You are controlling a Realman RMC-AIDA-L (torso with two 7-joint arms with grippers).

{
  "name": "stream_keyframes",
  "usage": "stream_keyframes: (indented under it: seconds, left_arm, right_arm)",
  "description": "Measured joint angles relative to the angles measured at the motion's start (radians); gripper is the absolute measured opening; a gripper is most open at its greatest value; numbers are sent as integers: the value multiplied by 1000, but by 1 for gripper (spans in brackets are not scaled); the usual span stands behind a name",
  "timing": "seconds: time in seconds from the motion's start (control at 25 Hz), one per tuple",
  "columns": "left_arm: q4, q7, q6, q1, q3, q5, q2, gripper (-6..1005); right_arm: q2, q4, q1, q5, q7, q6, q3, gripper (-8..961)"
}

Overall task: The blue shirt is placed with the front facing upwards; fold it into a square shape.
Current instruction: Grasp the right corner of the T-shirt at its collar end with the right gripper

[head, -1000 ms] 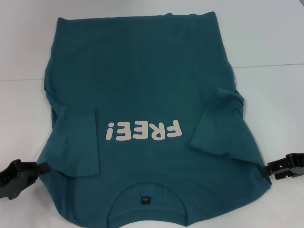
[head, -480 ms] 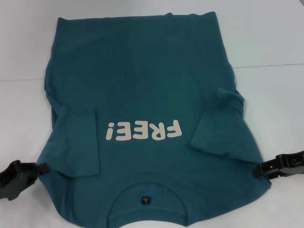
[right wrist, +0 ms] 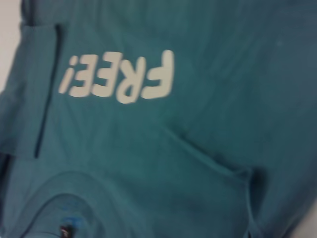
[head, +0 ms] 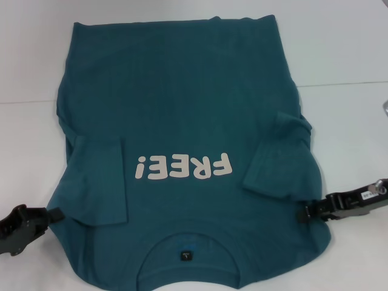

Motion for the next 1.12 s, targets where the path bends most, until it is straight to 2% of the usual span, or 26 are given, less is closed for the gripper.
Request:
stream_keyframes:
  seconds: [0.24, 0.64, 0.84, 1.12]
  left_arm:
    - [0, 0, 0, 0, 0, -1, 0, 41]
    - [-6, 2, -1, 1, 0, -15, 0, 41]
    - [-7, 3, -1, -1, 0, -15, 0, 42]
    - [-8, 4, -1, 1, 0, -25, 0, 42]
  right_arm:
    - [5, 0, 11, 29, -10, -13, -2, 623]
    - [-1, 1, 7, 4, 15, -11, -11, 612]
    - [5, -1, 20, -32, 23, 6, -23, 602]
    - [8, -7, 35, -50, 34, 9, -36, 465]
